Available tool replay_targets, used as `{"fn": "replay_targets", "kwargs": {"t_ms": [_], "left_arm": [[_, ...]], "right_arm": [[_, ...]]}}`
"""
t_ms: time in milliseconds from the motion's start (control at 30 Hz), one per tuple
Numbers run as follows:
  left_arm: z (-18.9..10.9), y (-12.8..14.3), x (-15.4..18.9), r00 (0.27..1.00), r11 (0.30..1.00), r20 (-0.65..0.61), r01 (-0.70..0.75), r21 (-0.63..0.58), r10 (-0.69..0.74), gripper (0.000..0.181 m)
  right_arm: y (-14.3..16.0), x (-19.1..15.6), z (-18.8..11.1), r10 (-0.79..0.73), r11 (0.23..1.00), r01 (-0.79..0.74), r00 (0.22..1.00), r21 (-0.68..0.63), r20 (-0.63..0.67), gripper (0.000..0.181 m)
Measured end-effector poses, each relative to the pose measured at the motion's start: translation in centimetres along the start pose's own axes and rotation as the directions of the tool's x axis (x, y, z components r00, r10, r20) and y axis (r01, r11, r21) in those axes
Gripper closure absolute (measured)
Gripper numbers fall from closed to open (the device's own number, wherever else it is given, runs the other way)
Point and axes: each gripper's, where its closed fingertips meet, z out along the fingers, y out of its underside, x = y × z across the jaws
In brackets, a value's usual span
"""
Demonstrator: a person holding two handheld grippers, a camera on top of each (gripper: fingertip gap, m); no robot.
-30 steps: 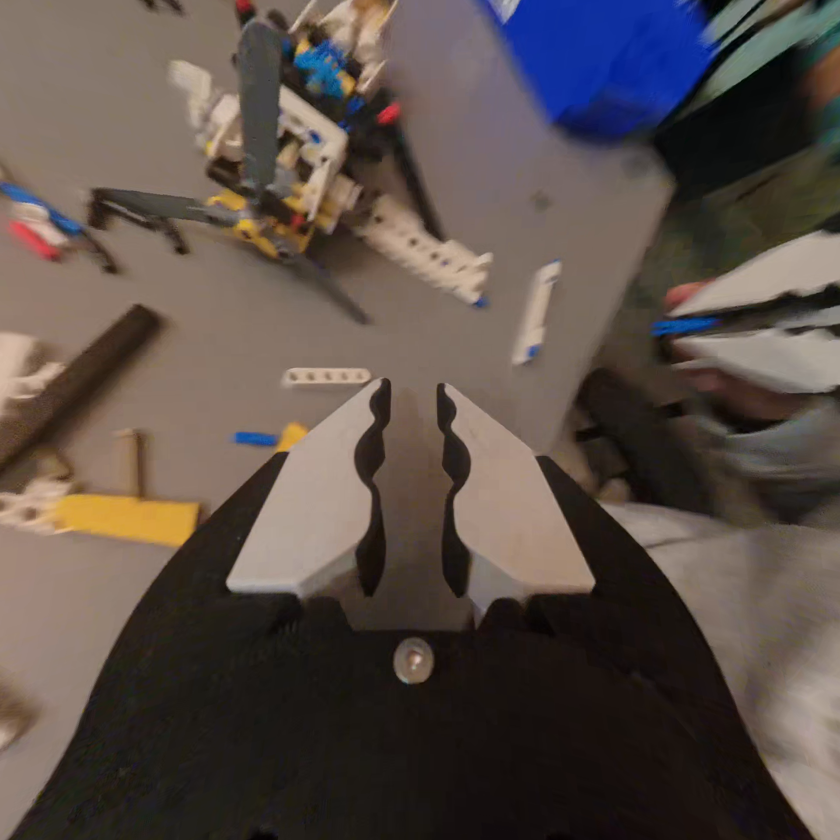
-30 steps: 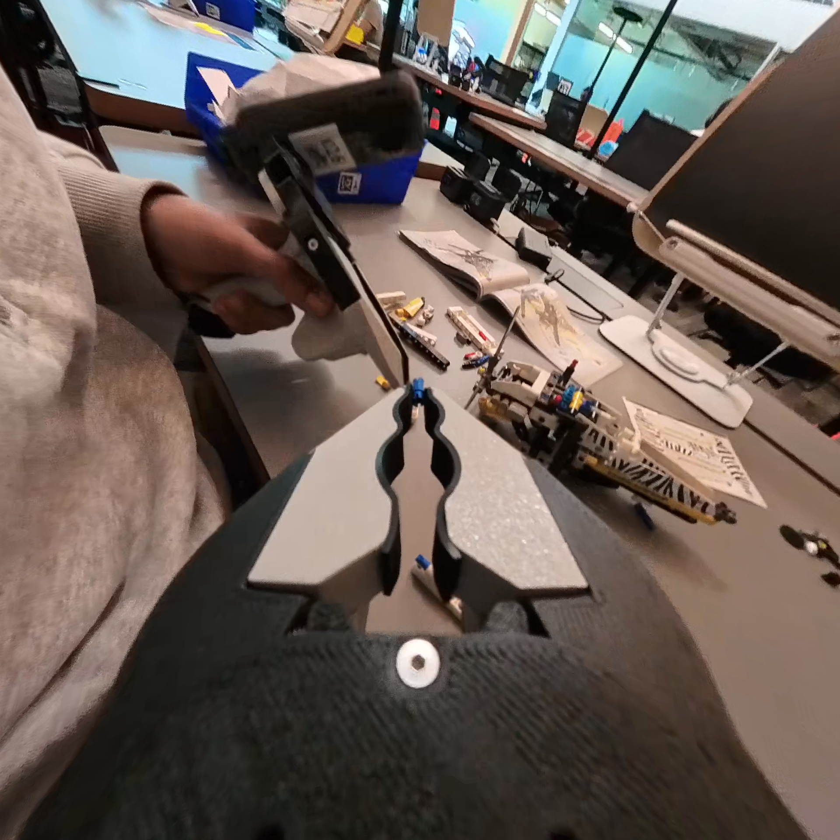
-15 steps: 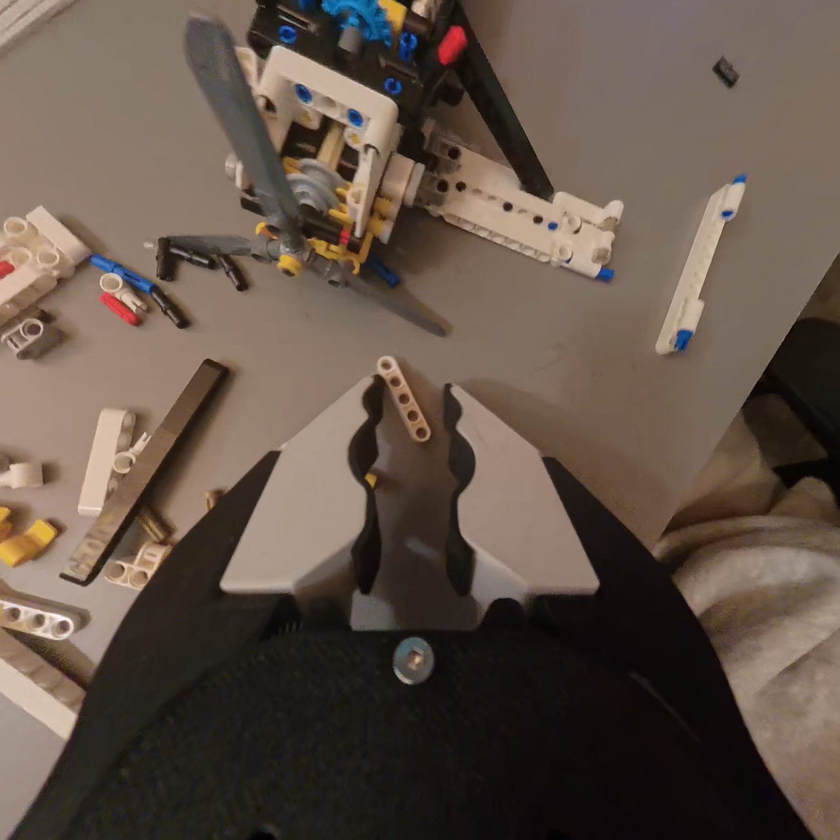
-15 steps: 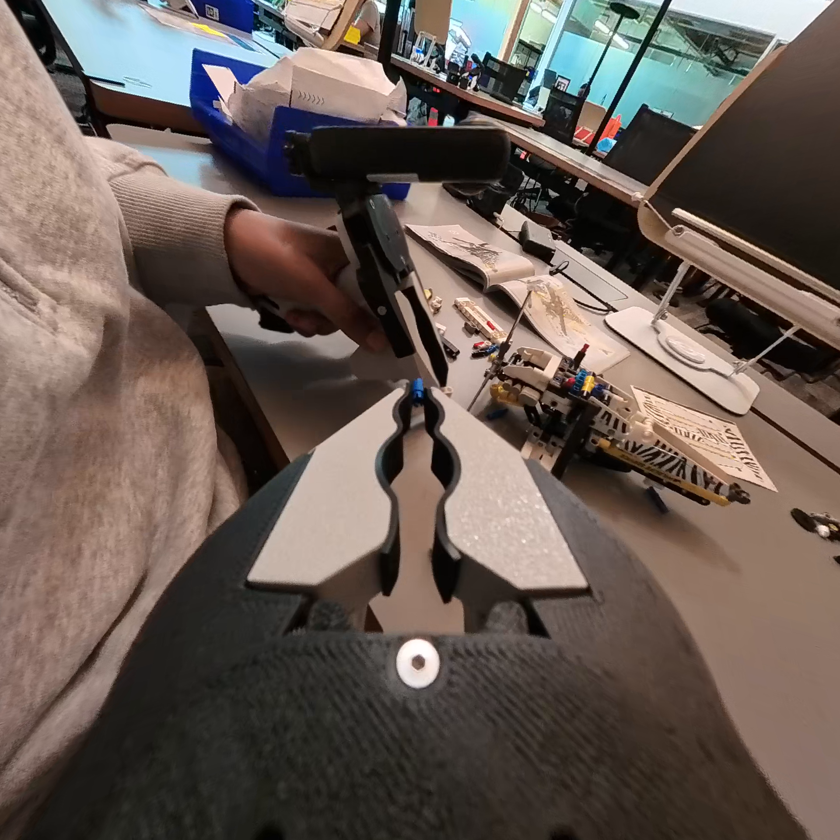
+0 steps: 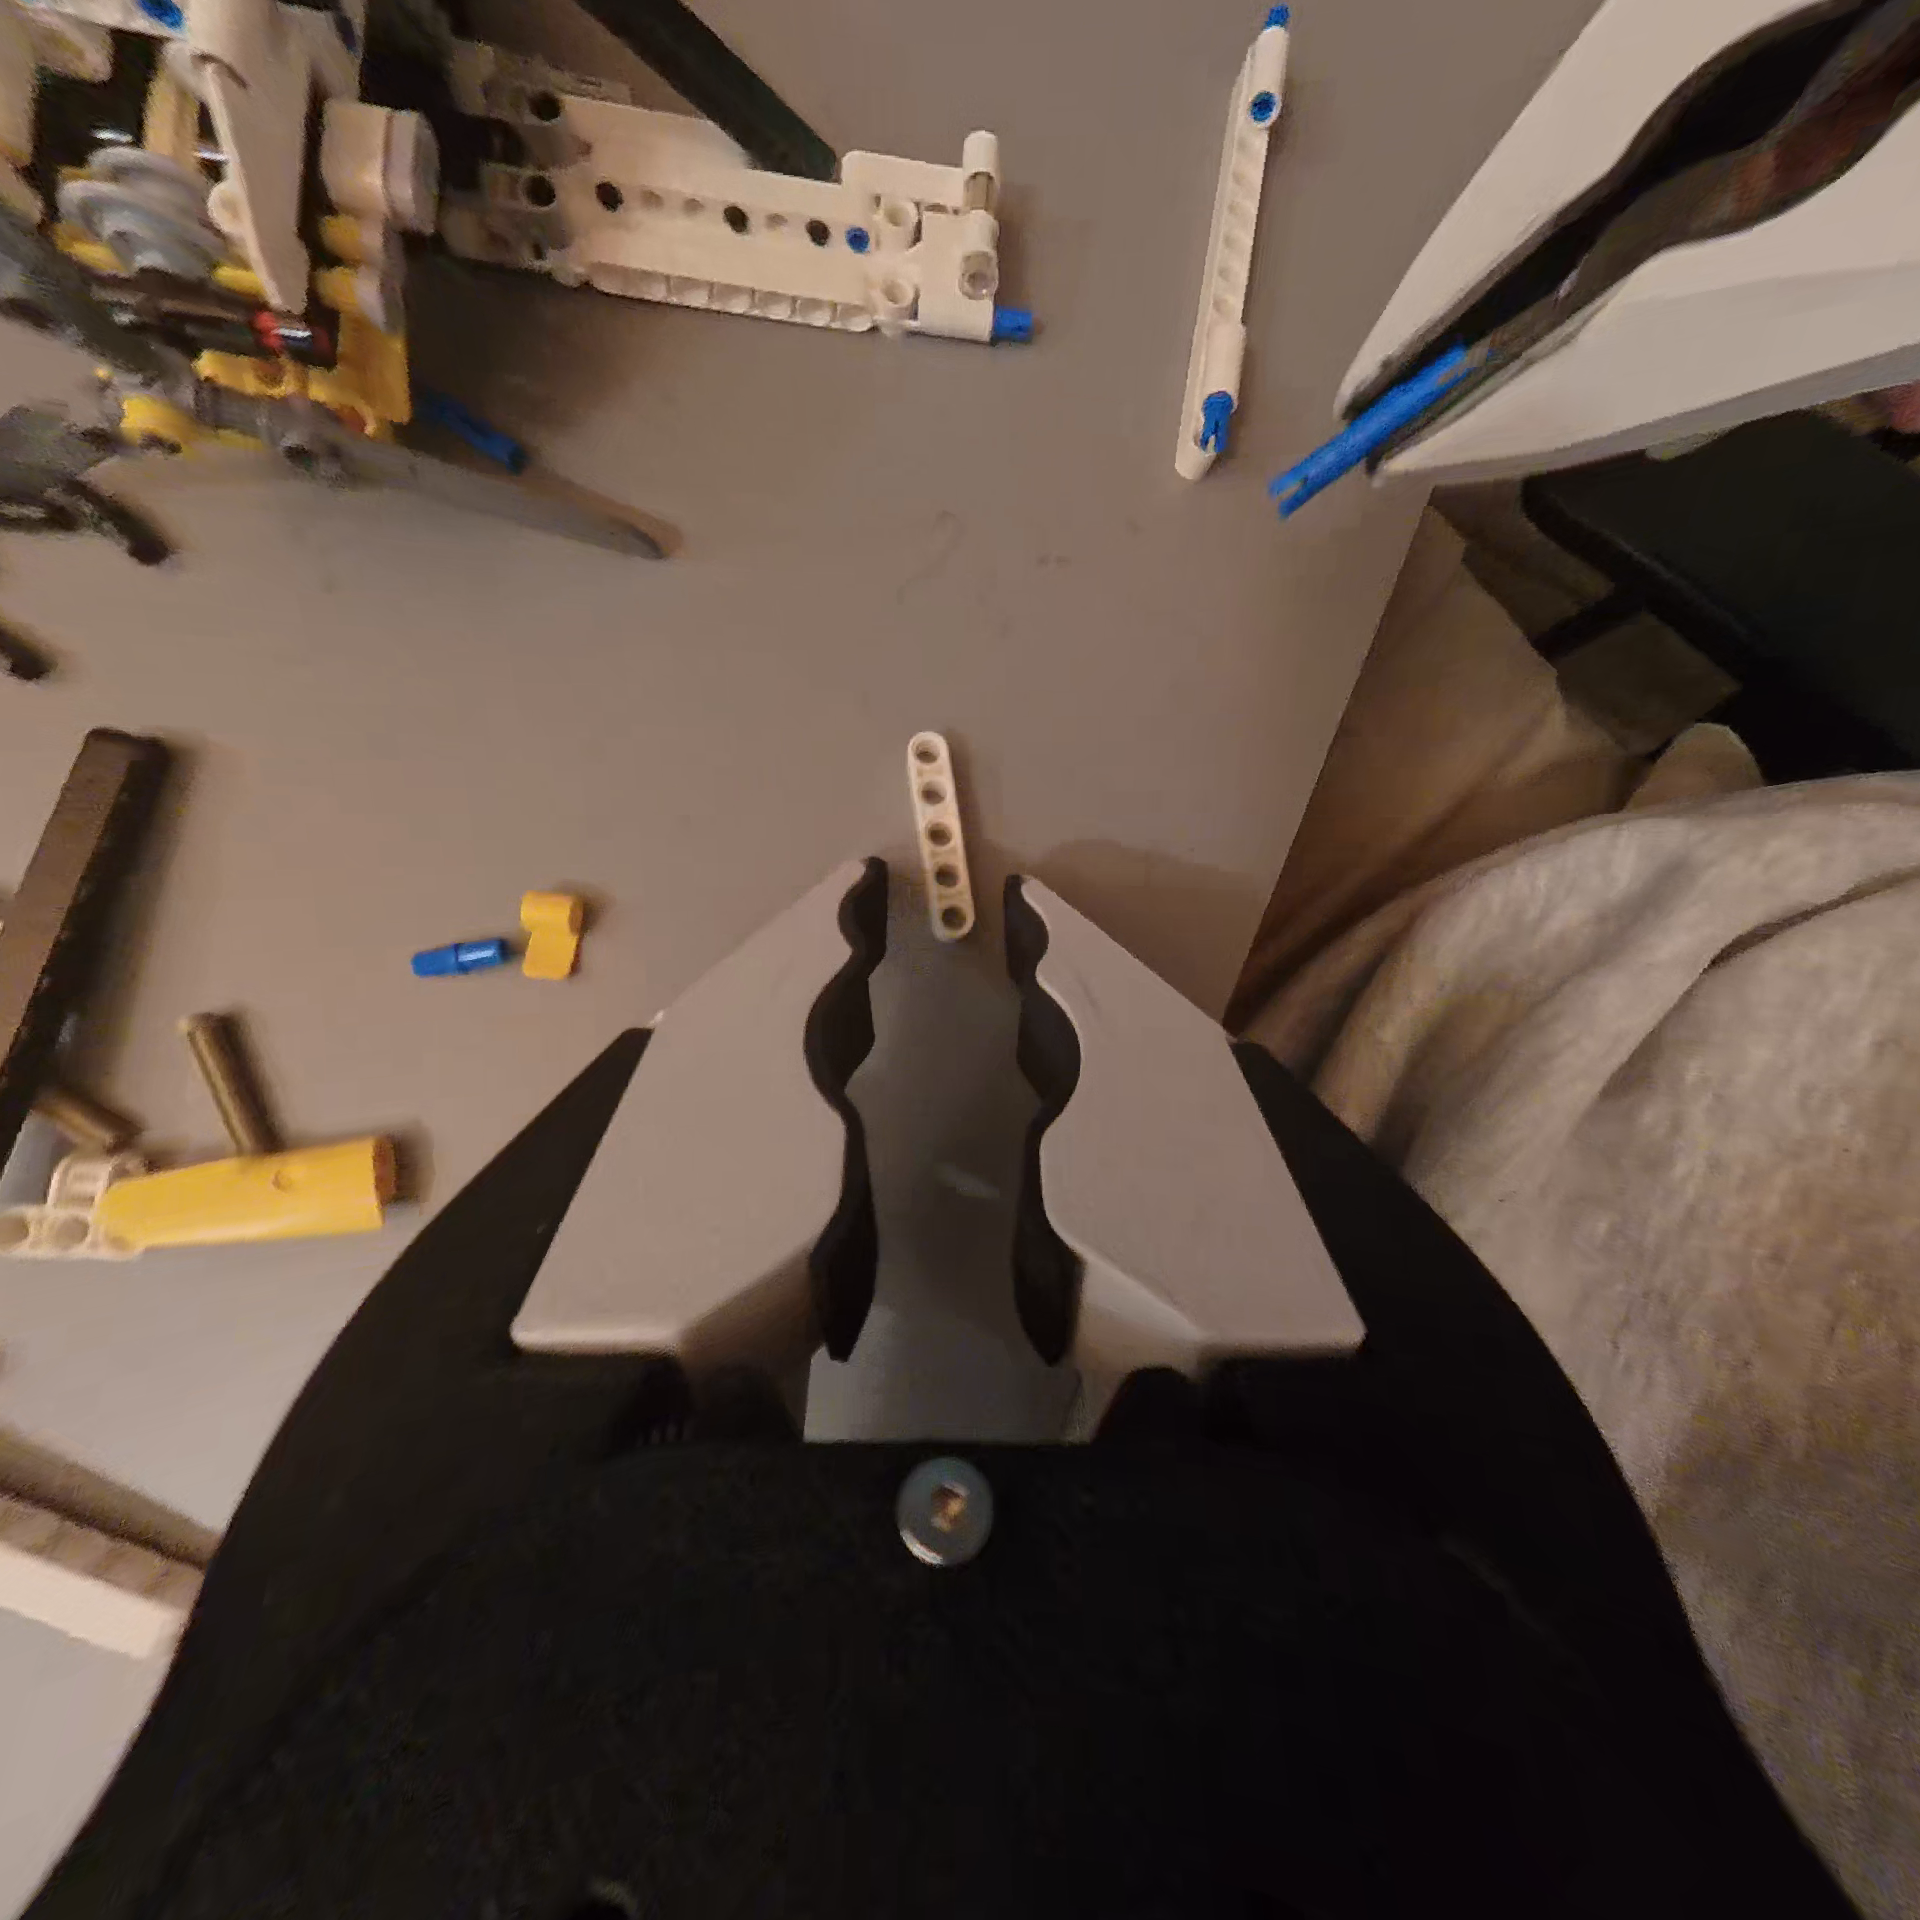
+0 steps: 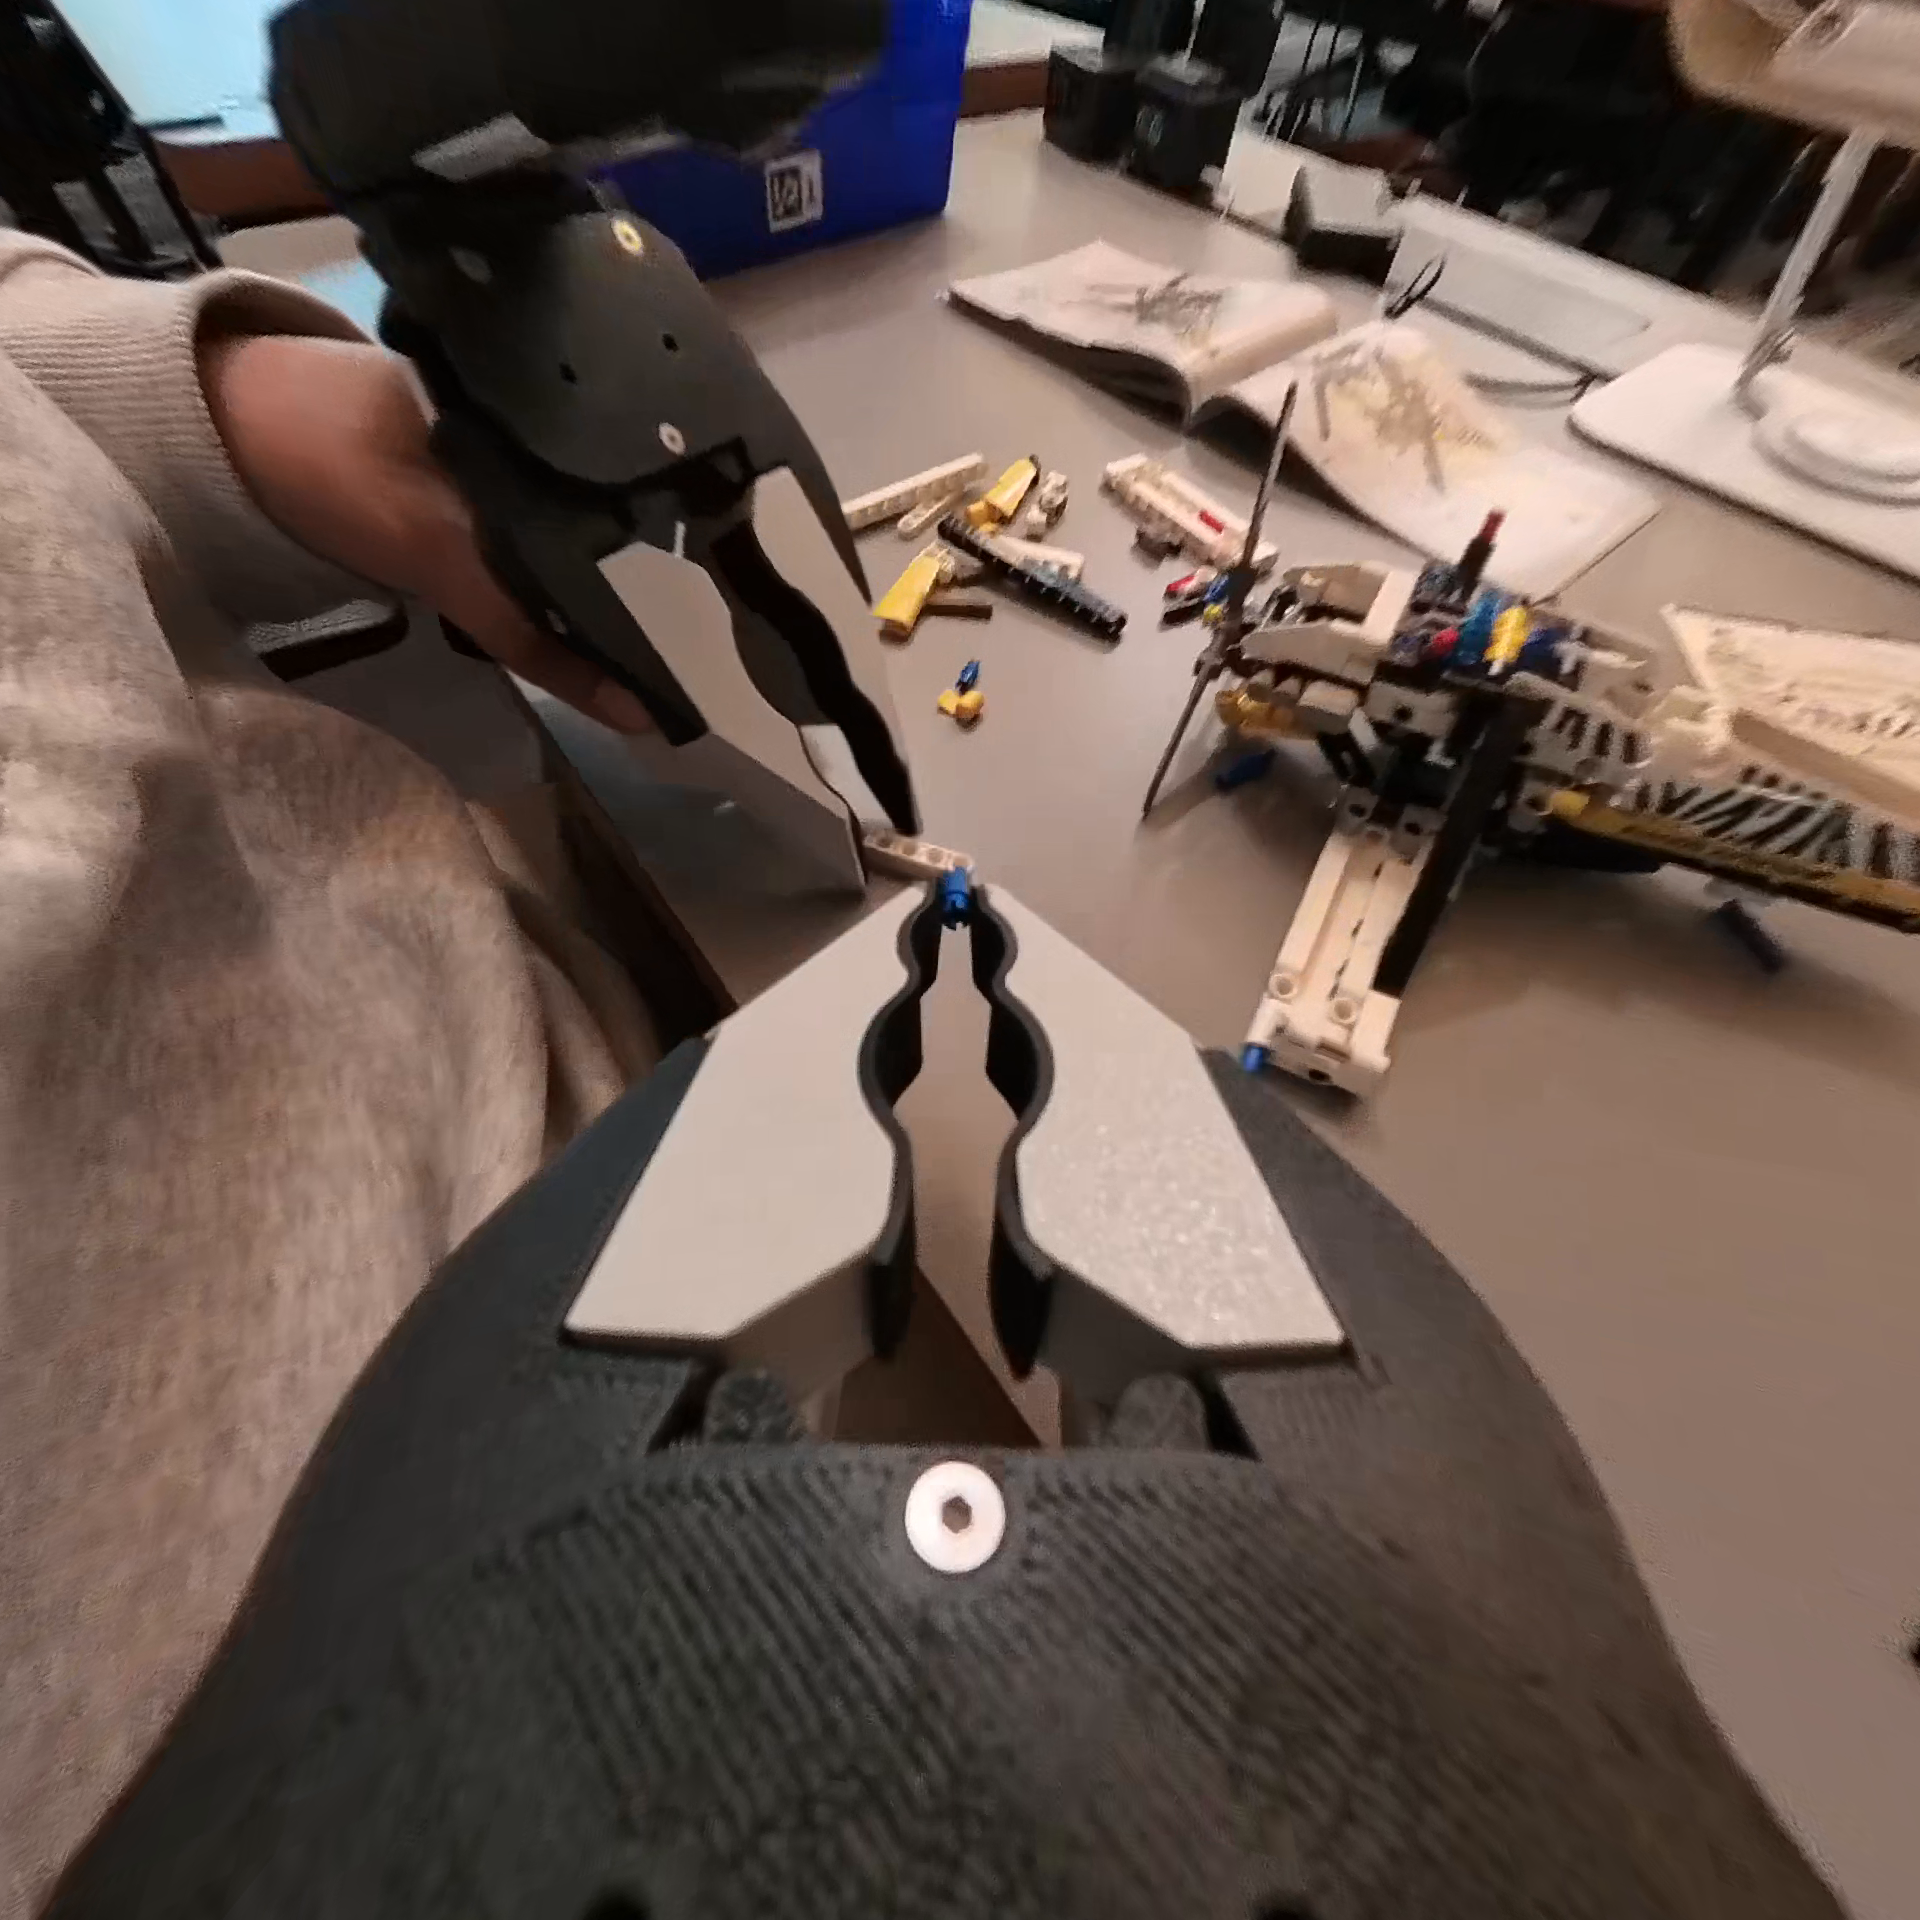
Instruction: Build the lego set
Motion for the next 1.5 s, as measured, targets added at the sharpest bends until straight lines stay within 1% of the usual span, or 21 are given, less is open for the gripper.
{"fn": "replay_targets", "kwargs": {"t_ms": [67,133,200,300,400,533,600,667,767,833,967,1167,1367,1500], "left_arm": [[-0.4,0.0,-0.3,1.000,0.999,-0.001,0.026,0.038,-0.026,0.160],[-0.5,-0.2,-0.2,0.997,0.995,-0.038,0.067,0.079,-0.064,0.161],[-0.3,0.0,0.3,0.993,0.991,-0.081,0.094,0.090,-0.087,0.164],[-0.1,0.1,0.4,0.995,0.989,-0.061,0.085,0.119,-0.078,0.167],[-0.1,0.1,0.4,0.995,0.985,-0.043,0.093,0.142,-0.088,0.174],[-0.2,0.0,0.3,0.995,0.980,-0.030,0.096,0.172,-0.092,0.175],[-0.4,-0.1,0.2,0.993,0.973,-0.038,0.115,0.199,-0.109,0.175],[-0.6,-0.2,0.1,0.989,0.964,-0.060,0.149,0.220,-0.139,0.175],[-0.9,-0.2,0.0,0.976,0.950,-0.105,0.209,0.233,-0.189,0.175],[-0.9,-0.3,0.0,0.972,0.946,-0.124,0.226,0.234,-0.201,0.175],[-0.9,-0.2,-0.1,0.971,0.945,-0.120,0.231,0.230,-0.208,0.176],[-0.8,-0.2,-0.3,0.966,0.943,-0.124,0.249,0.221,-0.226,0.177],[-0.7,0.0,-0.5,0.966,0.945,-0.111,0.250,0.210,-0.231,0.177],[-0.8,0.1,-0.5,0.961,0.942,-0.129,0.269,0.202,-0.246,0.178]], "right_arm": [[0.0,-0.4,0.9,0.022,0.999,-0.021,0.999,-0.033,0.031,0.177],[-0.1,-0.8,1.8,0.017,0.997,-0.013,0.998,-0.070,0.058,0.177],[0.1,-1.1,2.8,-0.007,0.991,0.017,0.997,-0.134,0.078,0.178],[0.9,-1.3,4.3,-0.073,0.964,0.097,0.992,-0.248,0.105,0.177],[1.6,-1.6,5.5,-0.148,0.913,0.194,0.977,-0.359,0.152,0.178],[1.7,-1.8,6.7,-0.248,0.830,0.327,0.942,-0.452,0.227,0.178],[1.9,-2.0,7.0,-0.257,0.785,0.367,0.926,-0.499,0.276,0.178],[1.9,-2.3,7.2,-0.251,0.758,0.388,0.916,-0.524,0.314,0.178],[1.7,-2.2,7.5,-0.232,0.731,0.390,0.914,-0.560,0.333,0.178],[1.5,-2.0,7.6,-0.233,0.711,0.394,0.913,-0.582,0.333,0.178],[1.6,-2.1,7.8,-0.218,0.686,0.404,0.907,-0.605,0.360,0.178],[1.7,-2.2,8.0,-0.162,0.677,0.384,0.910,-0.628,0.381,0.178],[1.7,-2.1,8.2,-0.133,0.637,0.389,0.906,-0.666,0.401,0.178],[1.9,-2.2,8.2,-0.059,0.650,0.339,0.915,-0.680,0.399,0.178]]}}
